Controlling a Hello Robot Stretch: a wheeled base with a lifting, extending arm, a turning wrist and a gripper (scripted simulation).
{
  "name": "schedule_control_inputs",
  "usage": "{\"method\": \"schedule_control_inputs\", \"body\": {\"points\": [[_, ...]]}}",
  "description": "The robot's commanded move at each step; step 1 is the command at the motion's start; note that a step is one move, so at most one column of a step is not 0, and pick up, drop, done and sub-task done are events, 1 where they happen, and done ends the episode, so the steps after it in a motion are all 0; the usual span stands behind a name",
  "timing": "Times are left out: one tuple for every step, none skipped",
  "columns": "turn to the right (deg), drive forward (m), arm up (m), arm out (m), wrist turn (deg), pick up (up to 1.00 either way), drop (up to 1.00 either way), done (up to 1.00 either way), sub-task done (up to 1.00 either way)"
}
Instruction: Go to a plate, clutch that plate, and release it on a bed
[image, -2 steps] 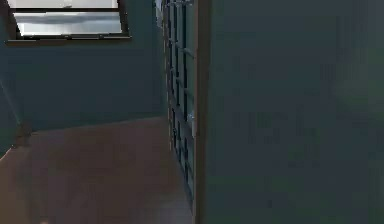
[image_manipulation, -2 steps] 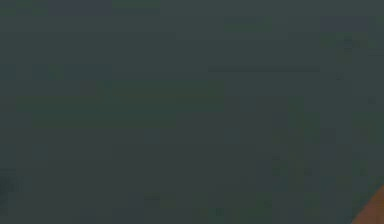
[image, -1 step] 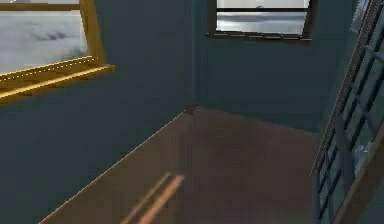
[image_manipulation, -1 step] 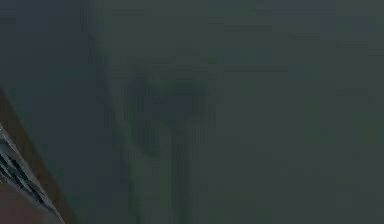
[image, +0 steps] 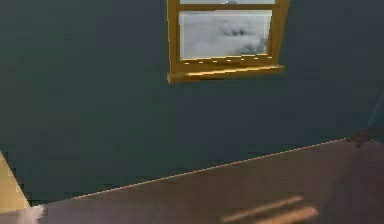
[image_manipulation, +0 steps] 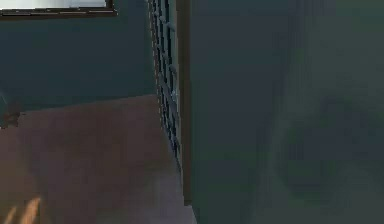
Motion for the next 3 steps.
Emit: {"method": "schedule_control_inputs", "body": {"points": [[-15.0,0.00,0.00,0.00,0.0,0.00,0.00,0.00,0.00],[0.0,0.25,0.00,0.00,0.0,0.00,0.00,0.00,0.00],[-45.0,0.00,0.00,0.00,0.0,0.00,0.00,0.00,0.00]]}}
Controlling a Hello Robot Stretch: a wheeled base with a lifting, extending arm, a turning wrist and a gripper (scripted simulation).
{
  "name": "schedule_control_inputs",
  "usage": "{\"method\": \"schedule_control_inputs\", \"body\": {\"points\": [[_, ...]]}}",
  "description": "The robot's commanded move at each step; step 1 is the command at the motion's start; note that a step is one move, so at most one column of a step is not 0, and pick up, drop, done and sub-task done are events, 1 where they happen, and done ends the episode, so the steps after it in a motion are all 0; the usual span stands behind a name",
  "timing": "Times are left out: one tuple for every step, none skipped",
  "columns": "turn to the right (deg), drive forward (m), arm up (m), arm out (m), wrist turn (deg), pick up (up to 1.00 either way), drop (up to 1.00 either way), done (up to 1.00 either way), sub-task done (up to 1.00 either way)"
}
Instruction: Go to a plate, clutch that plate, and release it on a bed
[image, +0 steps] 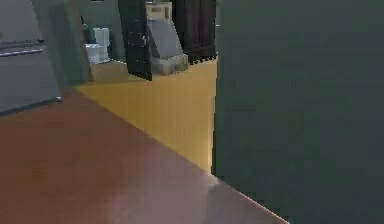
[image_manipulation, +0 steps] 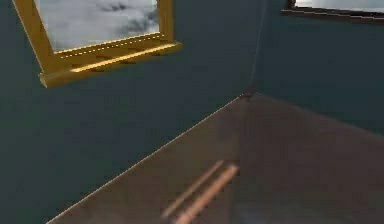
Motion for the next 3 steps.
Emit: {"method": "schedule_control_inputs", "body": {"points": [[-45.0,0.00,0.00,0.00,0.0,0.00,0.00,0.00,0.00],[0.0,1.00,0.00,0.00,0.0,0.00,0.00,0.00,0.00],[-9.0,0.00,0.00,0.00,0.0,0.00,0.00,0.00,0.00]]}}
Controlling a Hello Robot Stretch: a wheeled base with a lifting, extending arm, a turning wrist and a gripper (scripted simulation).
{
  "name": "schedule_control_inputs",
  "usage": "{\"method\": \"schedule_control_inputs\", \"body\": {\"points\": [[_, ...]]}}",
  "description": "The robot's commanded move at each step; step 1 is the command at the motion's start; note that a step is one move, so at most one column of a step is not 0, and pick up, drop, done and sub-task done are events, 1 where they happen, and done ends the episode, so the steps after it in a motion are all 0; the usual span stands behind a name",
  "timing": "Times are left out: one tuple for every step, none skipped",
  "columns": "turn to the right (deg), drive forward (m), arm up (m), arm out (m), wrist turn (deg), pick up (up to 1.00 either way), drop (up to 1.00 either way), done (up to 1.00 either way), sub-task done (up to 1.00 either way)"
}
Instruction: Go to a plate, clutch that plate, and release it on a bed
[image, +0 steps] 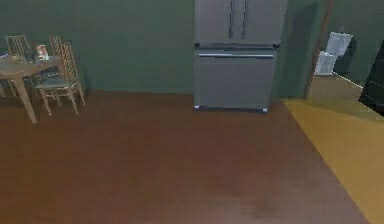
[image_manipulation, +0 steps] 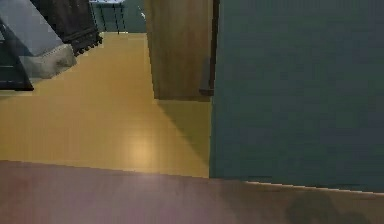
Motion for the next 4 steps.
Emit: {"method": "schedule_control_inputs", "body": {"points": [[0.0,0.15,0.00,0.00,0.0,0.00,0.00,0.00,0.00],[-36.0,0.00,0.00,0.00,0.0,0.00,0.00,0.00,0.00],[0.0,0.50,0.00,0.00,0.0,0.00,0.00,0.00,0.00],[-15.0,0.00,0.00,0.00,0.0,0.00,0.00,0.00,0.00]]}}
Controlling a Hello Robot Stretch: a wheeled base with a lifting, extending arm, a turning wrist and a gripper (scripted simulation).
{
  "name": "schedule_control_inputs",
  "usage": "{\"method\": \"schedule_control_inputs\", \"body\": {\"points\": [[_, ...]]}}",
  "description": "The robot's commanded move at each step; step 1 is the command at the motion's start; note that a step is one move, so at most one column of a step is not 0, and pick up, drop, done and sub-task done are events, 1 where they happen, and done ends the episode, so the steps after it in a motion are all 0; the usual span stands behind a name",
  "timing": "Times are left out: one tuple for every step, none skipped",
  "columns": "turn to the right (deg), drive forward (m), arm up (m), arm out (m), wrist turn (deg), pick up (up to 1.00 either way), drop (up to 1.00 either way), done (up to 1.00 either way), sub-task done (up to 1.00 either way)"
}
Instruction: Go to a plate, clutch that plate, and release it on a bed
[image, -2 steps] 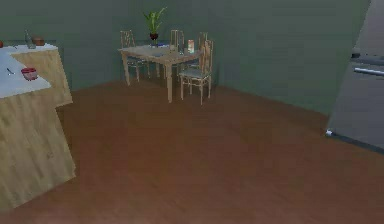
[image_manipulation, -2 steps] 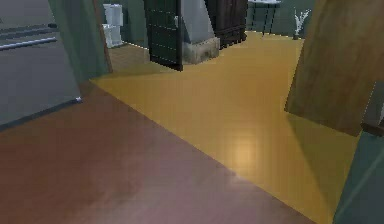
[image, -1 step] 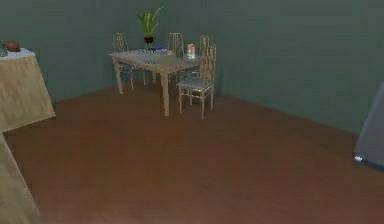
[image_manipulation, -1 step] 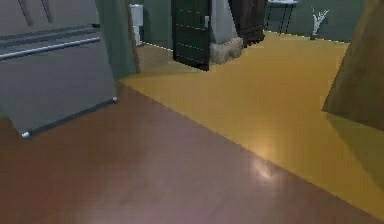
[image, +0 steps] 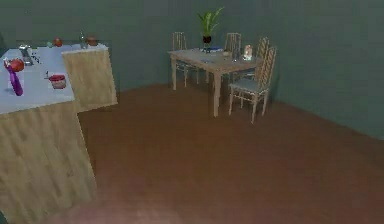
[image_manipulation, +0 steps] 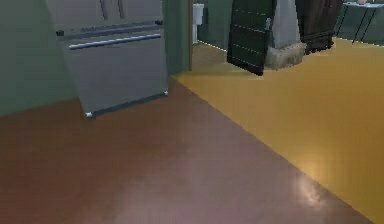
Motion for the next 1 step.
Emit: {"method": "schedule_control_inputs", "body": {"points": [[0.0,1.00,0.00,0.00,0.0,0.00,0.00,0.00,0.00]]}}
